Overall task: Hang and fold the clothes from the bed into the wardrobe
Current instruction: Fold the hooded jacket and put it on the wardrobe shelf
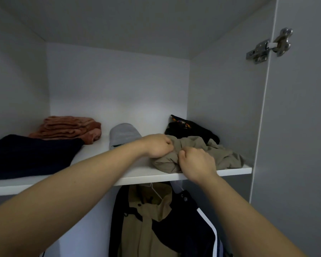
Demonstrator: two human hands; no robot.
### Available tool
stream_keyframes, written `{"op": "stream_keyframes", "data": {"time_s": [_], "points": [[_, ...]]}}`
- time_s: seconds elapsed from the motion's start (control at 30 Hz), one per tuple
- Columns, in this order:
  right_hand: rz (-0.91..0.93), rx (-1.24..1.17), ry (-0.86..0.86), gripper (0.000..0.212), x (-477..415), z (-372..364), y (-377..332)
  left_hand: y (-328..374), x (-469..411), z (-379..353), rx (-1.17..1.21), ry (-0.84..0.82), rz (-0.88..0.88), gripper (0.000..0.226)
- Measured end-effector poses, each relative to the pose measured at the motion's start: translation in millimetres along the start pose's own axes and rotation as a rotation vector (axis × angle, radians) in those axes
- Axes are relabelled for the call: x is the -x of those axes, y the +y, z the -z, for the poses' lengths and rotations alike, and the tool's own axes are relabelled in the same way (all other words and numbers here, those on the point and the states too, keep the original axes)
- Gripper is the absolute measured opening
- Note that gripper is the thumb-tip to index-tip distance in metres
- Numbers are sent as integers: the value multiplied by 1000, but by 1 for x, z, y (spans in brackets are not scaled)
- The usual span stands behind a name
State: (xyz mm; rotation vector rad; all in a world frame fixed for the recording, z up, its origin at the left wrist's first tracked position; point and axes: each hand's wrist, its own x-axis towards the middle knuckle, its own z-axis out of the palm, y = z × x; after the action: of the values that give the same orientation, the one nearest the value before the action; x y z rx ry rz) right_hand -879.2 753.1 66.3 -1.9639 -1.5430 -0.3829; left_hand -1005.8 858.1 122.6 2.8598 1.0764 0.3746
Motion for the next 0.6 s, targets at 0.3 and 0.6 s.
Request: {"op": "stream_keyframes", "data": {"time_s": [0.3,0.6], "points": [[149,-25,-156,32,-19,10,-14,-8,33,26,-180,-60,187,36],[-21,10,-371,48,-26,2,29,3,38,20,-139,-36,297,47]]}}
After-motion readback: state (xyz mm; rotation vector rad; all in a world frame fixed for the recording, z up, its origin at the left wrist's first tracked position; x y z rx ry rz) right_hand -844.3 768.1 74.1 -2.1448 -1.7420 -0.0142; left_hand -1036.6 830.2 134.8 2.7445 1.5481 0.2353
